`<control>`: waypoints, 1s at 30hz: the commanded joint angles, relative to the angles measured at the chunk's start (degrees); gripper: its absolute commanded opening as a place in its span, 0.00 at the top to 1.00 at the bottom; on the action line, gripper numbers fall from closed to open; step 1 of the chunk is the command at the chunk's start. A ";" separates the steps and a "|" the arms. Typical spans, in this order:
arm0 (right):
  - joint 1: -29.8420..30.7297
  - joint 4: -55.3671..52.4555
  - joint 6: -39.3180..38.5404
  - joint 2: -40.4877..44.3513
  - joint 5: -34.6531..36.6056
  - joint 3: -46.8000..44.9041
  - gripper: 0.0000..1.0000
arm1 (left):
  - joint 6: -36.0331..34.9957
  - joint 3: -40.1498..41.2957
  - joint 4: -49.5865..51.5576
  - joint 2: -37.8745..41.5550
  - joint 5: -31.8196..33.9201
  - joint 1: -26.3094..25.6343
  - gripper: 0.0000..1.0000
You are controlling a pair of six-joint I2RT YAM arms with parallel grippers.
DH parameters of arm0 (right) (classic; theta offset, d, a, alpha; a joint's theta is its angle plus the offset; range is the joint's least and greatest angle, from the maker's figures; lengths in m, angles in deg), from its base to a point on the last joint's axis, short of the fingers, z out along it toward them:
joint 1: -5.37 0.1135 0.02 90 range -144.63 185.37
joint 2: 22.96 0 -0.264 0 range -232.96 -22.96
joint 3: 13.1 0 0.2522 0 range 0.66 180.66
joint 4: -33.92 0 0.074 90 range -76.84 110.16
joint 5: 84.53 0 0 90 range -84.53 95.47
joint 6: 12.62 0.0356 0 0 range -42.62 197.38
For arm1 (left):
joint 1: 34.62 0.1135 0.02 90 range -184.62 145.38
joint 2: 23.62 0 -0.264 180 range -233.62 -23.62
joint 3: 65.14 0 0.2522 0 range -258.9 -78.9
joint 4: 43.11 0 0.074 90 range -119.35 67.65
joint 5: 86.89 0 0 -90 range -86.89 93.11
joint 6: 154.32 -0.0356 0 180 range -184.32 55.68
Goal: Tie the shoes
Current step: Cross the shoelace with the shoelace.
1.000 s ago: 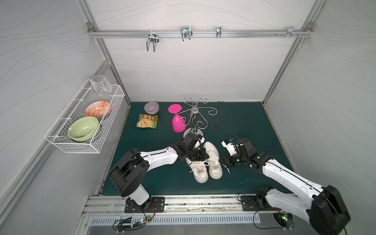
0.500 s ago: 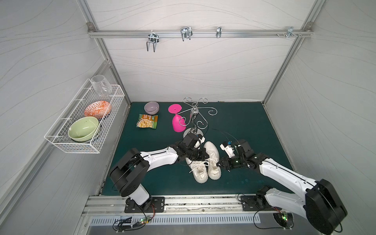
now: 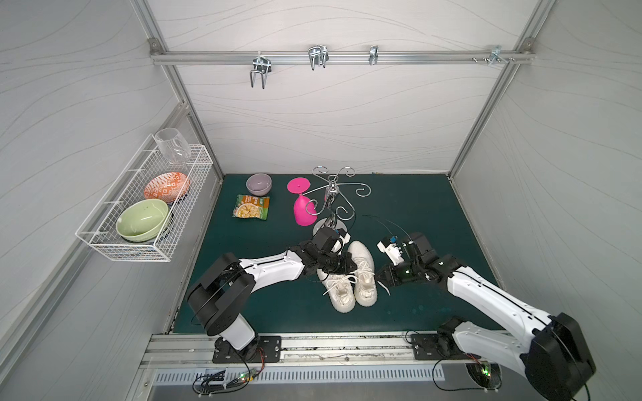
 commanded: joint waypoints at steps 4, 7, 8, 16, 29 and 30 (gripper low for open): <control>-0.34 -1.09 -2.90 -3.21 5.25 2.80 0.99 | -2.99 -0.02 -4.23 1.22 1.41 0.04 1.00; -0.30 1.90 -4.10 -6.11 6.10 2.95 0.99 | -3.71 0.46 -5.50 1.22 1.36 0.08 1.00; -0.32 2.66 -4.56 -7.50 6.03 3.37 0.99 | -3.97 0.51 -5.57 1.06 1.23 0.07 1.00; 0.39 11.33 -5.96 -11.68 6.99 4.26 0.99 | -7.51 -0.04 -5.06 1.17 1.40 -0.76 1.00; 3.35 18.90 -5.03 -11.69 4.03 2.04 0.98 | -9.80 0.61 -5.68 3.09 6.42 -2.48 1.00; 3.47 19.26 -4.95 -11.49 3.35 1.86 0.98 | -9.80 0.71 -5.51 3.22 6.92 -2.56 1.00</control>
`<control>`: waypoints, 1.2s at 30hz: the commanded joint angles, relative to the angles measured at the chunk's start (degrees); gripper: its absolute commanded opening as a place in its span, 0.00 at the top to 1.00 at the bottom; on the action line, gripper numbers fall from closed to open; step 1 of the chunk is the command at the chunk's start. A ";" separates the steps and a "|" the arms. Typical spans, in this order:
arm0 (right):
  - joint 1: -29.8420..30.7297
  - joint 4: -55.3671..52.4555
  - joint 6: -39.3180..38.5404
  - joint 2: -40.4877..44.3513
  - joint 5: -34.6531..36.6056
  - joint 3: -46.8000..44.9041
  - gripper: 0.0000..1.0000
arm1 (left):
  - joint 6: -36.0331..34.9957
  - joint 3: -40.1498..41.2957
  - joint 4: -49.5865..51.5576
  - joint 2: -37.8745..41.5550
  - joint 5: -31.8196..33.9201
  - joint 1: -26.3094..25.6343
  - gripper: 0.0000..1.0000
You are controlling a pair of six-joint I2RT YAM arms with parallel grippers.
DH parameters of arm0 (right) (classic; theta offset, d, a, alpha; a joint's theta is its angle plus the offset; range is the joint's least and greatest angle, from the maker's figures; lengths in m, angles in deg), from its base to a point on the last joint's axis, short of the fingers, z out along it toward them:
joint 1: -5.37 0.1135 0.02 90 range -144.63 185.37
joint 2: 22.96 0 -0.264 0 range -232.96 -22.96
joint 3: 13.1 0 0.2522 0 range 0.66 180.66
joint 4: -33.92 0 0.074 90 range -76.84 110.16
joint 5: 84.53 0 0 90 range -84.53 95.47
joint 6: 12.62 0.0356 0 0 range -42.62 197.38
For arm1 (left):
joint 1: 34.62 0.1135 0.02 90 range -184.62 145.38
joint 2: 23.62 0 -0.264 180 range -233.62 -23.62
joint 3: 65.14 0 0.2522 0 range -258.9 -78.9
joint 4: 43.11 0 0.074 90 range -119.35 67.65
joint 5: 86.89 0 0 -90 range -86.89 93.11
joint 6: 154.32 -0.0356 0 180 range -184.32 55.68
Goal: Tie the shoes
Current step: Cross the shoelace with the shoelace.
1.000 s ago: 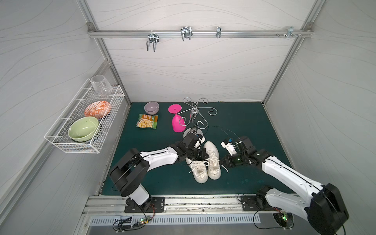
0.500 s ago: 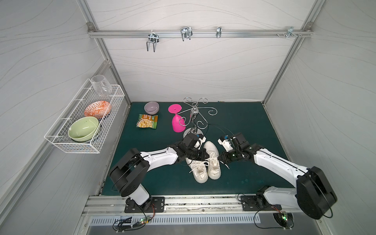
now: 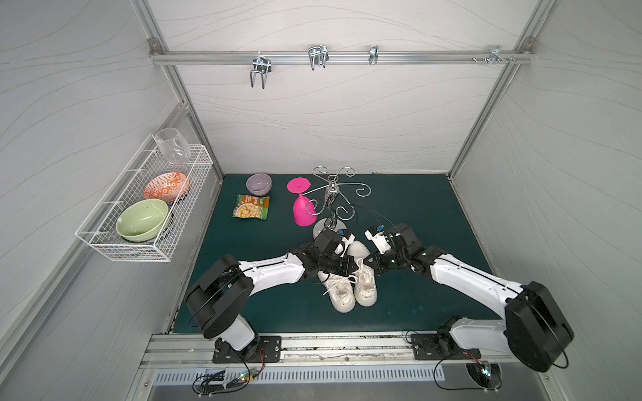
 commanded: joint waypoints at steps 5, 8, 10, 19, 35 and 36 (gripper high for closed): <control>0.90 3.18 0.70 0.73 -5.14 -1.62 0.98 | -0.99 1.56 -5.03 3.91 5.20 -0.28 1.00; 0.98 3.82 1.21 0.53 -6.95 -2.52 0.98 | -1.06 1.64 -5.42 4.07 4.52 -0.28 0.99; 1.11 4.22 1.75 0.39 -7.88 -3.15 0.98 | -0.69 1.76 -5.76 3.84 3.92 -0.28 0.99; 1.28 4.46 1.84 0.04 -7.89 -4.63 0.99 | -0.33 2.71 -9.25 3.71 1.38 -0.36 0.97; 1.25 5.42 1.54 -1.54 -7.48 -5.09 0.99 | 3.90 4.79 -5.37 7.45 7.56 -0.35 0.64; 1.22 5.51 1.54 -1.56 -7.50 -5.12 0.99 | 4.21 4.77 -4.70 7.87 7.92 -0.28 0.61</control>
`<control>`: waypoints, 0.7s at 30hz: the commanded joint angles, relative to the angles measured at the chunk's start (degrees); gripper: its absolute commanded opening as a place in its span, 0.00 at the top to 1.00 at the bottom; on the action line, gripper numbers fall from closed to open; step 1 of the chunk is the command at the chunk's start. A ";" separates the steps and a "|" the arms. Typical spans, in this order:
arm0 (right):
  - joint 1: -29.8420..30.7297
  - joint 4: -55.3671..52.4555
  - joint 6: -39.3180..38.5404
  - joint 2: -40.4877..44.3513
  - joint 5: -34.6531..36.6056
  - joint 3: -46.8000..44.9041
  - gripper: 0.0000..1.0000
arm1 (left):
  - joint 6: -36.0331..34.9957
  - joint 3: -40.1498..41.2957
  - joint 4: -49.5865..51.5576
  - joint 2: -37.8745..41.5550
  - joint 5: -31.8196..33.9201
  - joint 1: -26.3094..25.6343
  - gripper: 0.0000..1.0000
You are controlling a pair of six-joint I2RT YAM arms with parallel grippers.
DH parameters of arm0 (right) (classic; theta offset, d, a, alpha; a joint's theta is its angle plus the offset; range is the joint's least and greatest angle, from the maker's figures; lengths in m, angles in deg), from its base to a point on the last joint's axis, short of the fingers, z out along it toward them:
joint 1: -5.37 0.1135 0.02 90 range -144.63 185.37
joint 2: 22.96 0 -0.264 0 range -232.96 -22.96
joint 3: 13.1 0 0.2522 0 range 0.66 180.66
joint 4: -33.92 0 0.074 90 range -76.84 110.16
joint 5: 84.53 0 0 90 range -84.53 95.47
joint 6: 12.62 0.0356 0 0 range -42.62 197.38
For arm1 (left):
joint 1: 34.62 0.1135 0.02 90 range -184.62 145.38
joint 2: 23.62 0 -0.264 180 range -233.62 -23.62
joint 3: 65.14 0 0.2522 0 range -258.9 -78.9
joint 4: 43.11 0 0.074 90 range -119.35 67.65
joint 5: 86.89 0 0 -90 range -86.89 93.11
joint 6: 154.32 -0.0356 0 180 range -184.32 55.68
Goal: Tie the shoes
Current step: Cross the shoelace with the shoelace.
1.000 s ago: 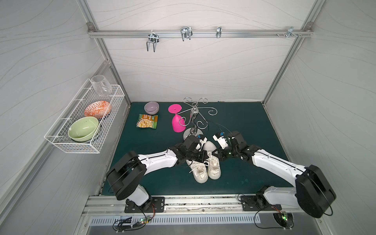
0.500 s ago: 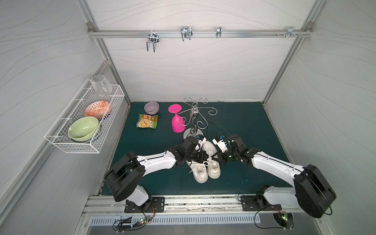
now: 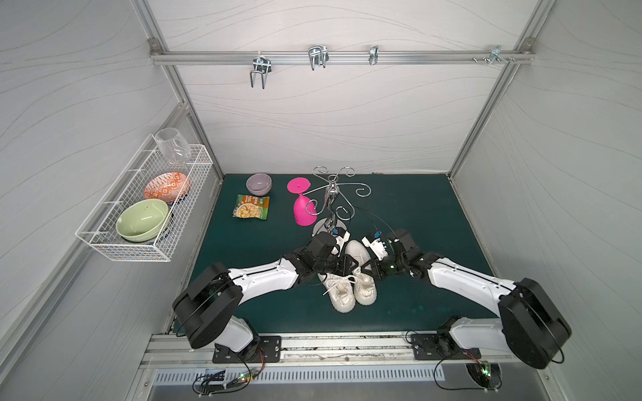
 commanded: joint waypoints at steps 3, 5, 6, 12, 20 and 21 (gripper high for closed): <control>0.45 0.76 0.14 -0.50 -0.72 -0.91 0.99 | 2.99 -0.04 2.84 3.14 5.22 0.13 0.57; 0.40 0.71 0.14 -0.50 -0.80 -0.83 0.99 | 4.80 -0.98 5.05 2.56 4.33 0.99 0.62; 0.43 0.67 0.14 -0.54 -0.88 -0.83 0.99 | 5.58 -1.59 5.96 1.87 2.89 1.44 0.70; 0.44 0.44 0.09 -0.60 -0.83 -0.66 0.99 | 7.53 -2.25 2.57 -1.86 -4.42 1.86 0.90; 0.41 0.55 0.14 -0.60 -0.74 -0.79 0.99 | 7.77 -3.56 0.69 -4.90 -6.17 1.88 0.97; 0.38 0.56 0.14 -0.52 -0.78 -0.83 1.00 | 7.94 -3.65 0.40 -5.00 -5.93 1.88 0.98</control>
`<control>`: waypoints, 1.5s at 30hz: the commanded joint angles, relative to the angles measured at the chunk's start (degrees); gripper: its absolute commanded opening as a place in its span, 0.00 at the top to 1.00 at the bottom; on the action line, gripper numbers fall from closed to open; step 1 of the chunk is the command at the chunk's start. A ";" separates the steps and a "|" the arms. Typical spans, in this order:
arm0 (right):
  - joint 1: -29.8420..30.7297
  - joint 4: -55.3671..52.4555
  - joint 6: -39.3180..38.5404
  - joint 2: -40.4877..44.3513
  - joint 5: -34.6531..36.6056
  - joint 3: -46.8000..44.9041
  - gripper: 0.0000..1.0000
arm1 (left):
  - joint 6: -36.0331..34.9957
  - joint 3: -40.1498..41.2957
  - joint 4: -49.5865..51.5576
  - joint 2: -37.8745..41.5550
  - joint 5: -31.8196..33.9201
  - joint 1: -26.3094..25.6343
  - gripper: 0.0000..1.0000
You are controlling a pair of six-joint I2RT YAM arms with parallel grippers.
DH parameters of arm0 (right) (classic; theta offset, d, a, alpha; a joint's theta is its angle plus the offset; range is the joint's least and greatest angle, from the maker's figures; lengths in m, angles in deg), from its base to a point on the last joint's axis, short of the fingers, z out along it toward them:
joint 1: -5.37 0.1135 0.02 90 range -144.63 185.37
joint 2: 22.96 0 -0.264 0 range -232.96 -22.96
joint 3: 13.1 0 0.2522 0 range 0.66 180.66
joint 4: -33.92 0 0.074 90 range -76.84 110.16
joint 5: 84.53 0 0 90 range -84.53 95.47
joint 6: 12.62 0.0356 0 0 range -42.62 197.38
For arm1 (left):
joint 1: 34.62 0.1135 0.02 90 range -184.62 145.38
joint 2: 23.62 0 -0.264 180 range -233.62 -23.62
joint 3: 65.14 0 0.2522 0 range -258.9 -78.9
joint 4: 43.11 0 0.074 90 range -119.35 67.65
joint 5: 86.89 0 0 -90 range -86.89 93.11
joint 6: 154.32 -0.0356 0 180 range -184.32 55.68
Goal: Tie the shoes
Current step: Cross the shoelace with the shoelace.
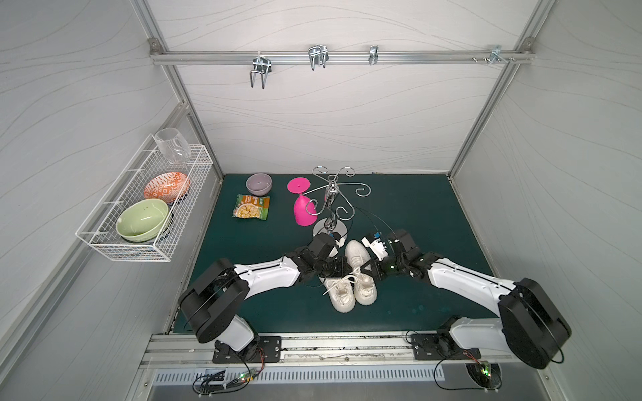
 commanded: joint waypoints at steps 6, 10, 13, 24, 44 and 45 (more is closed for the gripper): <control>0.44 0.28 0.14 -0.56 -0.90 -0.75 1.00 | 1.62 -2.38 -6.78 -0.71 -0.85 0.22 1.00; 0.43 0.24 0.17 -0.67 -0.90 -0.84 1.00 | 1.51 -3.07 -7.59 -2.03 -3.08 0.15 1.00; 0.42 0.31 0.34 -0.60 -0.90 -1.03 1.00 | 1.51 -3.38 -7.84 -2.91 -4.72 0.15 1.00; 0.46 0.19 -0.08 -0.62 -1.60 -1.03 1.00 | 1.95 -2.04 -9.77 -1.41 -5.29 0.15 1.00; 0.49 0.48 -0.36 -0.27 -2.15 -1.03 1.00 | 6.99 -0.54 -9.88 -4.19 -7.71 0.15 0.97; 0.52 0.45 -0.35 -0.25 -2.05 -1.01 1.00 | 6.90 -0.63 -8.98 -4.15 -7.35 0.12 0.97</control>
